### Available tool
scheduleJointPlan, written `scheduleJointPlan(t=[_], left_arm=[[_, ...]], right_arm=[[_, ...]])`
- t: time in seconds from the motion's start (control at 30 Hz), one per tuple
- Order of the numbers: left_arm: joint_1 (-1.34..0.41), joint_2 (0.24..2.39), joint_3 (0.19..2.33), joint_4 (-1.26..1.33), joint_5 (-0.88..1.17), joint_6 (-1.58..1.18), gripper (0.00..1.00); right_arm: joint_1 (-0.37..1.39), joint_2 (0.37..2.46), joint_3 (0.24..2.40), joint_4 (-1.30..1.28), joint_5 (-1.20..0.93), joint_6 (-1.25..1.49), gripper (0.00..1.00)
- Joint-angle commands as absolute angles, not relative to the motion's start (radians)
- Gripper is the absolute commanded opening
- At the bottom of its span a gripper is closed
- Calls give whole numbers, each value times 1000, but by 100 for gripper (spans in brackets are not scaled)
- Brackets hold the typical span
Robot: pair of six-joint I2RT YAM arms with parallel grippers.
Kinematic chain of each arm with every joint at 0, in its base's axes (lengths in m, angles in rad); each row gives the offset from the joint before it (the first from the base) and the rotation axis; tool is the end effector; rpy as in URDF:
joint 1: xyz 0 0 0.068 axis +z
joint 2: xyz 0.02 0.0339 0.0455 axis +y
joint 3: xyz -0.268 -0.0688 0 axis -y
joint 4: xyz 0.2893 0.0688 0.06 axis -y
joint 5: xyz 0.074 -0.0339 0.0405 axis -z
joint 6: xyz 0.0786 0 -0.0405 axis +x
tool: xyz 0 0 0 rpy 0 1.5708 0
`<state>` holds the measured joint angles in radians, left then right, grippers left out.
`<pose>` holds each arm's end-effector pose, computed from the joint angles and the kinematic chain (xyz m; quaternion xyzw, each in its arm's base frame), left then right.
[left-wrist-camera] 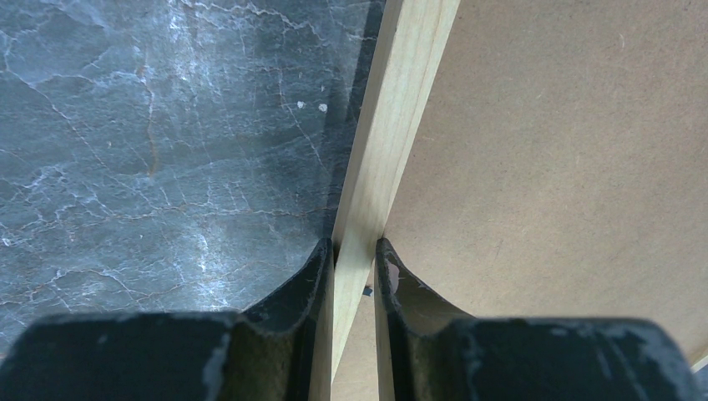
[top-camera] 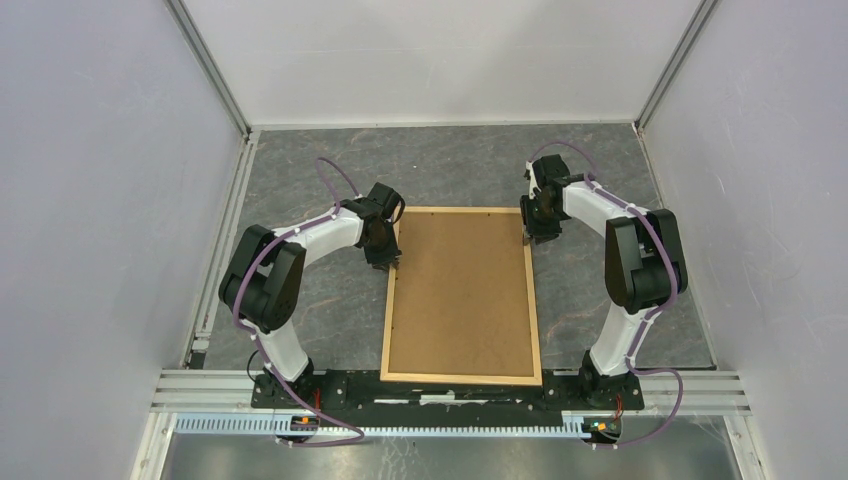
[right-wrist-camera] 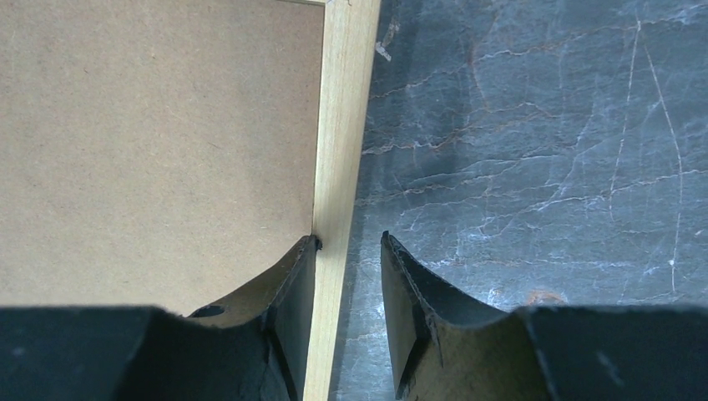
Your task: Put the photo into the frame
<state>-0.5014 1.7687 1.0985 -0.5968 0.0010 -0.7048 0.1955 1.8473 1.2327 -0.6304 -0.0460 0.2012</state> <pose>0.3352 -0.1838 0.0980 -0.1003 0.9834 -0.0862 0.1243 0.4044 0.0838 0.1090 -0.0009 0.9865 0.0542 0.1545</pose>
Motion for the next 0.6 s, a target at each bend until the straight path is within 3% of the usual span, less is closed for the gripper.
scheduleJointPlan(t=[0.0, 0.33, 0.57], left_arm=[[-522, 1819, 1072, -640, 13, -701, 2], [-522, 1814, 1072, -639, 8, -696, 2], [-529, 1818, 1077, -644, 4, -690, 2]], right_arm=[[195, 1862, 1260, -659, 35, 185, 40], [205, 1971, 1176, -635, 243, 211, 39], [205, 2010, 1156, -588, 23, 201, 40]])
